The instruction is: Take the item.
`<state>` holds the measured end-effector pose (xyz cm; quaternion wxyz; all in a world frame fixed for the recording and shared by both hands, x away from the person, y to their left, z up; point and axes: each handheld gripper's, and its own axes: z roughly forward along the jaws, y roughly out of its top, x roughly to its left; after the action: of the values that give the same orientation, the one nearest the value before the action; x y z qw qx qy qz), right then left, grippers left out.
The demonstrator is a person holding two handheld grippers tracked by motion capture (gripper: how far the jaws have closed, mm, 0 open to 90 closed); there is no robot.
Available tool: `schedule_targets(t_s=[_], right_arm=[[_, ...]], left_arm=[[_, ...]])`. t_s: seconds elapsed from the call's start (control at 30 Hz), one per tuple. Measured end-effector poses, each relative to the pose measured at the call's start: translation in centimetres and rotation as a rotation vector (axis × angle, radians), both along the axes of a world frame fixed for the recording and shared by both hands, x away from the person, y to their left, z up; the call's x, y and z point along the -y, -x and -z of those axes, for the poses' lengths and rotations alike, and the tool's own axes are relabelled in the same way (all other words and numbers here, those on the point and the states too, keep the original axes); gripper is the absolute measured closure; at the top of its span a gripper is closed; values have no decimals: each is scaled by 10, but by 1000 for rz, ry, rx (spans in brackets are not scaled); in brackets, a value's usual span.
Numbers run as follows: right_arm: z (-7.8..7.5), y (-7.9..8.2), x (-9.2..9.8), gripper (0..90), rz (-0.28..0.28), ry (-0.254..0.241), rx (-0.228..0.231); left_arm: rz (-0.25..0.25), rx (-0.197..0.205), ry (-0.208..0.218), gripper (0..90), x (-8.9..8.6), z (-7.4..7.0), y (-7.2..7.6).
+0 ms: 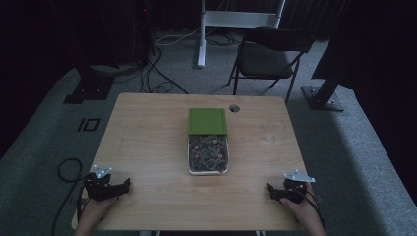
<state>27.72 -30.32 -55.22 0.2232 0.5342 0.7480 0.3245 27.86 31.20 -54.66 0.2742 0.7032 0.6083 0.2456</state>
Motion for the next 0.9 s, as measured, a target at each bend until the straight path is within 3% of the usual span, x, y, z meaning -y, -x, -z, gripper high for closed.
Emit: schedule_targets(t_s=[0.77,0.9], right_arm=[[0,0,0,112,0,-1,0],[0,0,2,112,2,-24,0]], left_arm=[[4,6,2,17,0,1,0],[4,7,2,17,0,1,0]])
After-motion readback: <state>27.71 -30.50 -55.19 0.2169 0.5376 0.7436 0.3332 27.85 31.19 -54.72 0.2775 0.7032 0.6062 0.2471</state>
